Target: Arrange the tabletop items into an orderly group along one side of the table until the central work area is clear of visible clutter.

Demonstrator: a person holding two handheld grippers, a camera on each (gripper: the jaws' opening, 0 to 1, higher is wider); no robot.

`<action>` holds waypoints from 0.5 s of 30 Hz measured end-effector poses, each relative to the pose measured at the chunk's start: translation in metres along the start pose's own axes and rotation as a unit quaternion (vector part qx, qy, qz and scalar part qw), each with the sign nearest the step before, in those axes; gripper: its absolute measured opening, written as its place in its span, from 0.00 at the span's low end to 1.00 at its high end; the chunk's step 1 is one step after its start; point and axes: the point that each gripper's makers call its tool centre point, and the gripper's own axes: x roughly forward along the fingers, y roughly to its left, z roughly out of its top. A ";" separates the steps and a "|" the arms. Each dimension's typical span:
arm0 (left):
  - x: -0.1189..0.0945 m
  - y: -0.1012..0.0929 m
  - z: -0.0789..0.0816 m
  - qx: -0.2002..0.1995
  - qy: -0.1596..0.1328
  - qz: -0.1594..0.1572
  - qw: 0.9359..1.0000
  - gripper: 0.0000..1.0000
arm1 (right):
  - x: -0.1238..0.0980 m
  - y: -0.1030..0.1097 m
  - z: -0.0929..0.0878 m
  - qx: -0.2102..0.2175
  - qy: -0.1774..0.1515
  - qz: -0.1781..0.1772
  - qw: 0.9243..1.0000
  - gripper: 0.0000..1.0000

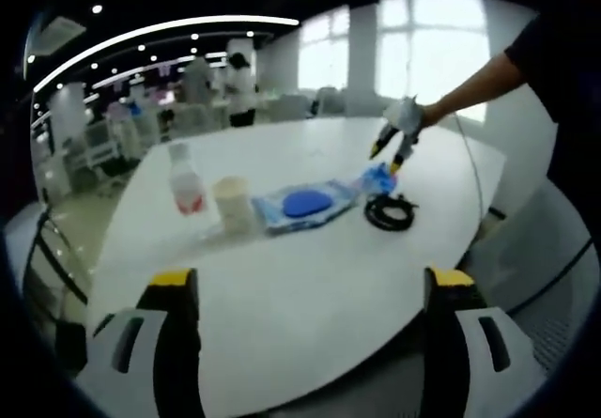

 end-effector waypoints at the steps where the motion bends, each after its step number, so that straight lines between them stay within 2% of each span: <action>1: 0.000 0.001 0.000 0.000 -0.001 0.002 1.000 0.95 | 0.001 0.000 0.000 -0.005 0.003 0.002 1.000 0.34; 7: 0.000 0.002 0.001 -0.009 -0.003 0.003 1.000 0.94 | 0.009 0.002 0.004 -0.030 0.002 0.015 0.999 0.23; 11: 0.000 0.004 0.001 -0.013 -0.003 0.005 1.000 0.94 | 0.012 0.003 0.005 -0.029 0.001 0.021 0.999 0.17; 15: 0.000 0.004 -0.001 -0.011 0.003 0.006 1.000 0.93 | 0.015 0.008 0.005 -0.044 0.004 0.031 0.999 0.04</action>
